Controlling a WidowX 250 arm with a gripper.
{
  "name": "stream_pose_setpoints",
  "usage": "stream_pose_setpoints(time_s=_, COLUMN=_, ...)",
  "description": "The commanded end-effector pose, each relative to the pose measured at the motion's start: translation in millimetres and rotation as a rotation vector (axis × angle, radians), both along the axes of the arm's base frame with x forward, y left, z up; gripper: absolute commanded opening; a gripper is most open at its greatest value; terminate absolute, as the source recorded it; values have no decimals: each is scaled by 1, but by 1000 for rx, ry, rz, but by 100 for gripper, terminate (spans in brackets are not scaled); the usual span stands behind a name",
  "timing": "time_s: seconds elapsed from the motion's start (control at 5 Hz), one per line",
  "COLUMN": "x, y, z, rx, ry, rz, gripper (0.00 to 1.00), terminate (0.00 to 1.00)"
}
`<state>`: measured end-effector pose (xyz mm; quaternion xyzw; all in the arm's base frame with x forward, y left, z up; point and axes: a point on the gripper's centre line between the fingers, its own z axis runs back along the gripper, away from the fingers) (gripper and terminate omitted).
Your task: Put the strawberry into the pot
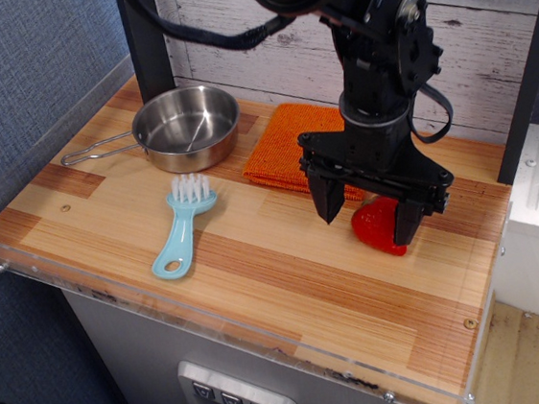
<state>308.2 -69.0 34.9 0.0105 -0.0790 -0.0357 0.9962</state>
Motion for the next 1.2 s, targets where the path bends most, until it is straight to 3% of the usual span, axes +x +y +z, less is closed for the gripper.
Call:
stream_pose_setpoints(time_s=0.0, x=15, y=4, z=-16, rx=-49, ry=7, rz=40, gripper=100, terminate=0)
stream_pose_setpoints(time_s=0.4, x=21, y=0, z=-23, rx=-55, ry=25, rz=34, gripper=100, terminate=0)
stream_pose_setpoints(time_s=0.6, x=22, y=-3, z=-22, rx=-54, ry=17, rz=35, gripper=0, terminate=0)
stream_pose_setpoints(time_s=1.0, x=21, y=-15, z=-8, rx=-88, ry=-17, rz=0, gripper=0, terminate=0)
